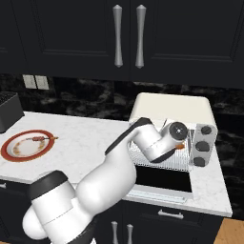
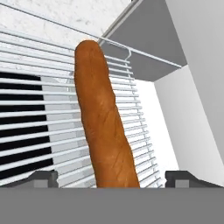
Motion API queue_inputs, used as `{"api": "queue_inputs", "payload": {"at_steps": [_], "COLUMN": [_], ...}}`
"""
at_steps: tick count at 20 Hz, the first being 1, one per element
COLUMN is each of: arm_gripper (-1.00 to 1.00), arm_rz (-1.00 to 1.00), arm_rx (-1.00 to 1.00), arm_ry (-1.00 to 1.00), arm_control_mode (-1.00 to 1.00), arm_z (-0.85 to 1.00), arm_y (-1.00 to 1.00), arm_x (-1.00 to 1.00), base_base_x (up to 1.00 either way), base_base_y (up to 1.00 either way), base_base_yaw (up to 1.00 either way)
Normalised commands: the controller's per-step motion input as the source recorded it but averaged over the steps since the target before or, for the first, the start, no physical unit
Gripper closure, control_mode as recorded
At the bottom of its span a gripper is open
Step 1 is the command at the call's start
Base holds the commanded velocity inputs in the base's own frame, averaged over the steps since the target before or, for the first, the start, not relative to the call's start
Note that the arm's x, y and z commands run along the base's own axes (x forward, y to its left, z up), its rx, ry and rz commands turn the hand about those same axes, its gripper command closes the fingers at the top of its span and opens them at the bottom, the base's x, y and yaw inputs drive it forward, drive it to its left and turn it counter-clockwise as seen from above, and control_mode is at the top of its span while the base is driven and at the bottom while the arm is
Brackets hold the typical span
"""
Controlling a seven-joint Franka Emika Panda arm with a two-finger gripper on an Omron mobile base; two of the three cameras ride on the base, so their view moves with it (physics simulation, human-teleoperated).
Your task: Pick up the kebab skewer and baguette bread, and place them inside the toaster oven. Close the toaster oven door and start by setting the timer.
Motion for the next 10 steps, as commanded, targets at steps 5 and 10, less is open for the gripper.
{"api": "queue_inputs", "payload": {"at_steps": [5, 10], "arm_gripper": [-1.0, -1.0], "arm_rz": [0.0, 0.0], "arm_rx": [0.0, -0.03], "arm_ry": [0.0, 0.01], "arm_control_mode": [-1.0, -1.0], "arm_z": [0.45, 0.33], "arm_y": [0.12, 0.84], "arm_x": [-0.26, -0.53], "base_base_x": [0.0, 0.0], "base_base_y": [0.0, 0.0], "base_base_yaw": [0.0, 0.0]}}
